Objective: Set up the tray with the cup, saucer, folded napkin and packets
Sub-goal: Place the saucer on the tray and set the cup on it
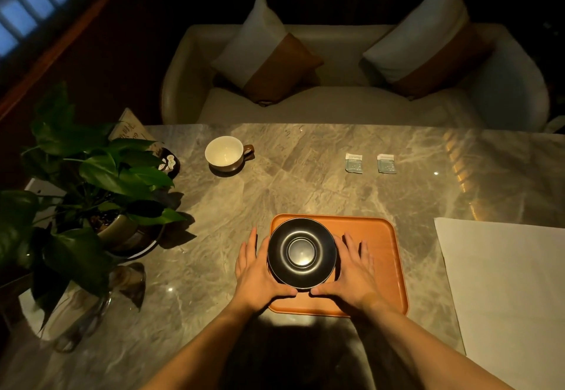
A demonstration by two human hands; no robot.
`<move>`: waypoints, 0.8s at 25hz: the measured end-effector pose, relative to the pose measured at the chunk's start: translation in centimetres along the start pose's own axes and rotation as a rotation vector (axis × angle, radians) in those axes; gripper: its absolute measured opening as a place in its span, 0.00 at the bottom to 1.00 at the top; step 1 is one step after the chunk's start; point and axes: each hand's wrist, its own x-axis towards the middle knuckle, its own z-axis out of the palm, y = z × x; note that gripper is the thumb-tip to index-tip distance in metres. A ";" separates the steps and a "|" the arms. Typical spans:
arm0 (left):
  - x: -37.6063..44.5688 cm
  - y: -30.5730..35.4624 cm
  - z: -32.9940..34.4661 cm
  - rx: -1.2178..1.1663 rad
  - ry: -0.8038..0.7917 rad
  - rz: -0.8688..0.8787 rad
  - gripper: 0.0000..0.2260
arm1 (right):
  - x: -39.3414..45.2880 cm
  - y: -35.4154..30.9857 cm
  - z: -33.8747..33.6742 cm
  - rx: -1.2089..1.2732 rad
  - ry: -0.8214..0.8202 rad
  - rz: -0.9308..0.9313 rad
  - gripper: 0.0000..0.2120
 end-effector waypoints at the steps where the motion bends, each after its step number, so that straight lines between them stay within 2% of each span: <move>1: 0.0 -0.2 0.3 0.014 -0.001 -0.003 0.63 | -0.1 0.1 0.3 -0.009 0.004 -0.001 0.66; 12: 0.6 -1.5 1.5 0.125 -0.037 -0.037 0.64 | 0.2 0.9 2.0 -0.039 0.002 0.015 0.65; 20: -0.6 -0.1 1.1 0.258 0.151 0.091 0.58 | 0.1 1.1 2.0 -0.049 -0.021 0.015 0.66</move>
